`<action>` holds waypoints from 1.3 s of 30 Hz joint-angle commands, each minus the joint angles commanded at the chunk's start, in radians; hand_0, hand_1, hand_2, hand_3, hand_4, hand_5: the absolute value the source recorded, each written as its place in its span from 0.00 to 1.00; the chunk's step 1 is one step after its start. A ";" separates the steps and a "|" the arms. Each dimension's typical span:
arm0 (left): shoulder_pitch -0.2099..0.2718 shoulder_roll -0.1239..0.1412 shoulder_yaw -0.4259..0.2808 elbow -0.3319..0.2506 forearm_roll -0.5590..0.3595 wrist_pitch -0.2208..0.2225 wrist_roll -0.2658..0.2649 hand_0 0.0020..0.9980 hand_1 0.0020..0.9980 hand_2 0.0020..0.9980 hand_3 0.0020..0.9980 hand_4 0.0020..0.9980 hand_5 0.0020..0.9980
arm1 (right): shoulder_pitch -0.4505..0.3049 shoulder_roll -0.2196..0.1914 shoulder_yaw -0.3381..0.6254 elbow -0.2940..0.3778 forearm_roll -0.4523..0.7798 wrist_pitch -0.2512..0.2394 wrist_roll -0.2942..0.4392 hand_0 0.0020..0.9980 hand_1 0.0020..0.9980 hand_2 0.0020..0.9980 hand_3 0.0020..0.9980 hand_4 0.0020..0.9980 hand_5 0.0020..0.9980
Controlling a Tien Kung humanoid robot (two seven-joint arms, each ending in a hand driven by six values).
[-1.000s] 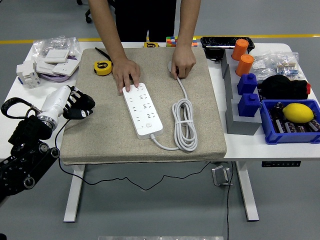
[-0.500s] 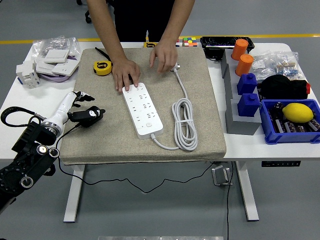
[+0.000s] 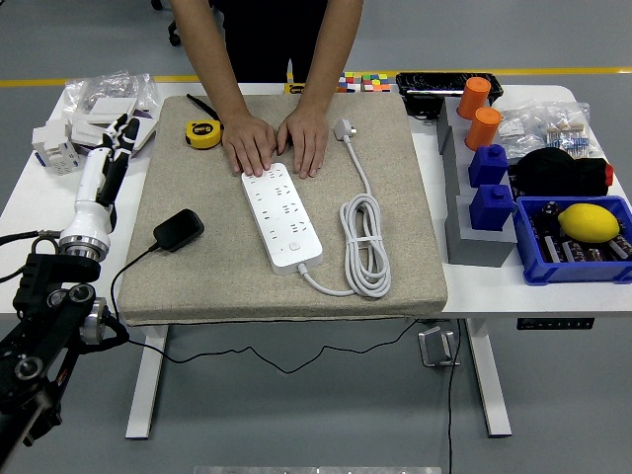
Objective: Pick up the plug,place it near the board,insert it into the board,press the button
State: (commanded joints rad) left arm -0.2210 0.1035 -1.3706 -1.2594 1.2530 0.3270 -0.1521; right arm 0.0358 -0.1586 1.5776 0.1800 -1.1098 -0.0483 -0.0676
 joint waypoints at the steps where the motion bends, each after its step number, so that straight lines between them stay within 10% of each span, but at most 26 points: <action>1: 0.020 -0.011 -0.019 -0.022 -0.009 -0.003 -0.007 0.95 1.00 0.98 0.97 1.00 1.00 | -0.003 0.002 -0.010 0.000 0.011 0.003 0.005 0.99 0.92 0.86 0.90 1.00 1.00; 5: 0.117 -0.072 -0.095 -0.149 -0.118 -0.044 -0.064 0.88 0.91 0.89 0.88 1.00 1.00 | -0.019 0.017 -0.047 0.000 0.058 0.010 0.023 0.98 0.92 0.86 0.90 1.00 1.00; 10: 0.166 -0.083 -0.120 -0.236 -0.287 -0.113 -0.103 0.82 0.86 0.84 0.82 1.00 1.00 | -0.026 0.032 -0.034 0.000 0.044 0.011 0.025 0.97 0.91 0.86 0.89 1.00 1.00; 39: 0.181 -0.067 -0.115 -0.249 -0.276 -0.131 -0.090 0.79 0.82 0.81 0.81 1.00 1.00 | -0.017 0.034 -0.036 0.000 0.036 0.006 0.028 0.95 0.91 0.85 0.88 1.00 1.00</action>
State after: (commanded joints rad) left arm -0.0401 0.0361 -1.4854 -1.5083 0.9765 0.1964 -0.2419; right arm 0.0187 -0.1243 1.5413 0.1800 -1.0739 -0.0419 -0.0399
